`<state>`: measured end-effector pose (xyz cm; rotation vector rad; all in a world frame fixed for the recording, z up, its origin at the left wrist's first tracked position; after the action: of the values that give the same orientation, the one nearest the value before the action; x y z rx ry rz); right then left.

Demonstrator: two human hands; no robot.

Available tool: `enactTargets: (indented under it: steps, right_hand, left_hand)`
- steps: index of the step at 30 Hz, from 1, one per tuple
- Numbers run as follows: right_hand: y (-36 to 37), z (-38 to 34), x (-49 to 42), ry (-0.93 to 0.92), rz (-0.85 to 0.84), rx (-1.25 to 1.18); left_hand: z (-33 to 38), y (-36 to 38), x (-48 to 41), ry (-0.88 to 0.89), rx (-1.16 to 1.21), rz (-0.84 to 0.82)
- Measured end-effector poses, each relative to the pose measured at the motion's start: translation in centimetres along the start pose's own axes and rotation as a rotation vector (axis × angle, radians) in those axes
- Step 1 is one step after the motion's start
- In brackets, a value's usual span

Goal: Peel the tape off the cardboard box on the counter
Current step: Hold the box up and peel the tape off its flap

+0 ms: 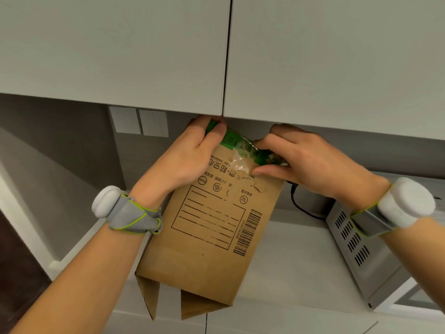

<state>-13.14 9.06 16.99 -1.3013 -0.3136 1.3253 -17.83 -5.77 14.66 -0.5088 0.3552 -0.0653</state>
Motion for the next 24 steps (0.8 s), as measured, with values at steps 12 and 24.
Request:
enactTargets:
  steps: [12, 24]
  right_hand:
    - [-0.1, -0.3, -0.6, -0.097, -0.001, 0.039]
    - [-0.2, -0.7, -1.2, -0.174, -0.001, 0.069]
  left_hand:
    - [-0.2, 0.0, 0.0, -0.011, 0.005, 0.003]
    - [-0.2, 0.0, -0.1, -0.010, -0.021, 0.009]
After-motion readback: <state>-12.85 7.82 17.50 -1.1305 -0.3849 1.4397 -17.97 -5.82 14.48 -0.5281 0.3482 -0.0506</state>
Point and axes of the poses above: each hand's wrist, its own x-axis away from the middle knuckle, its own y-axis out of the palm, z = x × y, the point moved 10 cm from there along -x, towards the middle knuckle, and after that the axes turned 10 degrees about -y, right-handed, at the moved point
